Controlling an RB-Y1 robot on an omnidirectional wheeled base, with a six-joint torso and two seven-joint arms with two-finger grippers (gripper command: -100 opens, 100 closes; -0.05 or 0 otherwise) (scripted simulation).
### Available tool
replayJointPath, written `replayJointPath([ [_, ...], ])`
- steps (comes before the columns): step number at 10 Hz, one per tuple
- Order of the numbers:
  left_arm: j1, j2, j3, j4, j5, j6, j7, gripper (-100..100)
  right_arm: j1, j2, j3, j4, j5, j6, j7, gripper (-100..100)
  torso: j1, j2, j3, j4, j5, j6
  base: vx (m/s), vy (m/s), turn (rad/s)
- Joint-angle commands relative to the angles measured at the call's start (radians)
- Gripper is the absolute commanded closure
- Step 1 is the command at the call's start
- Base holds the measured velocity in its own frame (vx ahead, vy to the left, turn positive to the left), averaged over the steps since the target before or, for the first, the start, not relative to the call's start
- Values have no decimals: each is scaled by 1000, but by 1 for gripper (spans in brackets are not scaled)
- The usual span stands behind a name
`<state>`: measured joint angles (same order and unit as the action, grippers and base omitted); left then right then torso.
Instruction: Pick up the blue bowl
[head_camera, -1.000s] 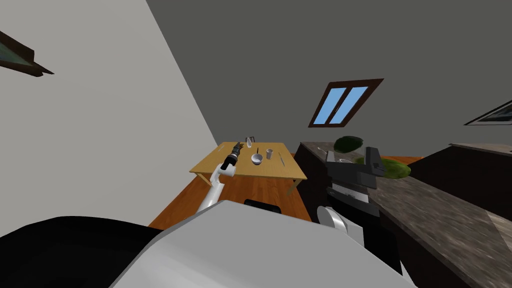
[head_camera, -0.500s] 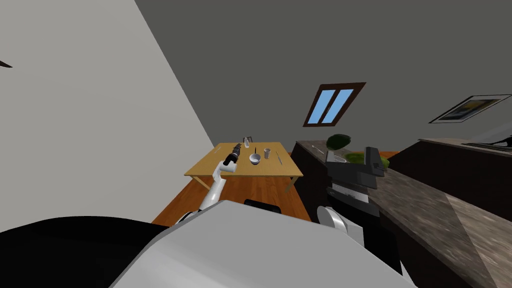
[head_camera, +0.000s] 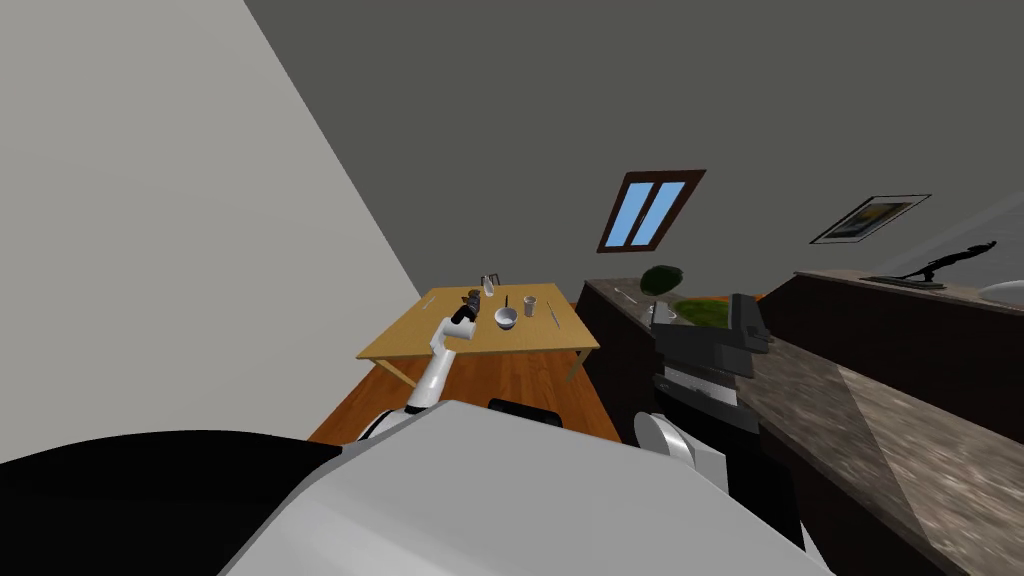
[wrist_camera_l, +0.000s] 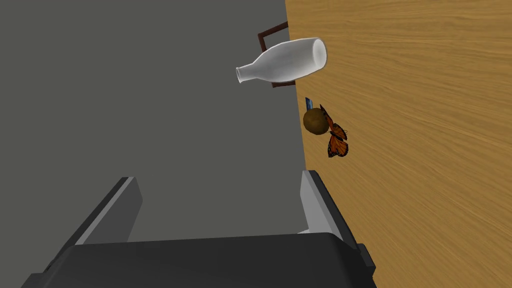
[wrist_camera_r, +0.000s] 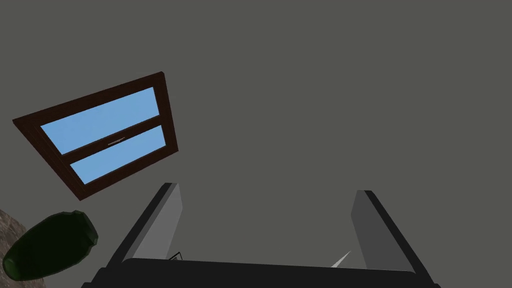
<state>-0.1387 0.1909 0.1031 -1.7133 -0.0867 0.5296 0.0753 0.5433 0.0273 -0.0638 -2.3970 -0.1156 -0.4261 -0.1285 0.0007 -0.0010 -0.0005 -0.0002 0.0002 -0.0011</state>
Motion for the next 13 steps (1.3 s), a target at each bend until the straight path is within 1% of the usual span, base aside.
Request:
replayJointPath([
  [1, -4, -1, 2, 1, -1, 29, 1, -100, 0, 0, 0, 0, 0, 0, 0, 0, 0, 0, 0, 0, 0, 0, 0, 0, 0],
  [2, -34, -3, 15, 40, -9, 69, 6, -100, 0, 0, 0, 0, 0, 0, 0, 0, 0, 0, 0, 0, 0, 0, 3, -2, -126],
  [3, -34, -3, 15, 40, -9, 85, 6, -100, 0, 0, 0, 0, 0, 0, 0, 0, 0, 0, 0, 0, 0, 1, 4, 2, -79],
  [4, -63, -6, 28, 78, -17, 119, 12, -100, 0, 0, 0, 0, 0, 0, 0, 0, 0, 0, 0, 0, 0, 0, 8, 0, -128],
  [5, -63, -6, 28, 78, -17, 140, 12, -100, 0, 0, 0, 0, 0, 0, 0, 0, 0, -1, 0, 0, 0, 0, 9, 1, -62],
  [6, -91, -9, 43, 117, -26, 171, 17, -100, 0, 0, 0, 0, 0, 0, 0, 0, 0, -1, 0, 0, 0, 0, 13, -5, -123],
  [7, -91, -9, 43, 117, -26, 194, 17, -100, 0, 0, 0, 0, 0, 0, 0, 0, -1, -1, -1, 0, 0, 0, 13, -1, -72],
  [8, -118, -13, 58, 155, -34, 226, 22, -100, 0, 0, 0, 0, 0, 0, 0, 0, 0, -1, -1, 0, 0, 0, 20, -2, -121],
  [9, -118, -13, 58, 155, -34, 246, 22, -100, 0, 0, 0, 0, 0, 0, 0, 0, -1, -1, -1, 0, 0, 0, 18, 0, -56],
  [10, -143, -18, 73, 193, -42, 283, 26, -100, 0, 0, 0, 0, 0, 0, 0, 0, 0, -1, -1, 0, 0, 0, 23, -4, -112],
  [11, -143, -18, 73, 193, -42, 297, 26, -100, 0, 0, 0, 0, 0, 0, 0, 0, -1, -2, -1, 0, 0, 0, 21, -2, -63],
  [12, -166, -23, 88, 230, -51, 328, 30, -100, 0, 0, 0, 0, 0, 0, 0, 0, 0, -1, -1, 0, 0, 0, 26, -3, -91],
  [13, -166, -23, 88, 230, -51, 346, 30, -100, 0, 0, 0, 0, 0, 0, 0, 0, -1, -2, -1, 0, 0, 0, 22, -2, -55],
])
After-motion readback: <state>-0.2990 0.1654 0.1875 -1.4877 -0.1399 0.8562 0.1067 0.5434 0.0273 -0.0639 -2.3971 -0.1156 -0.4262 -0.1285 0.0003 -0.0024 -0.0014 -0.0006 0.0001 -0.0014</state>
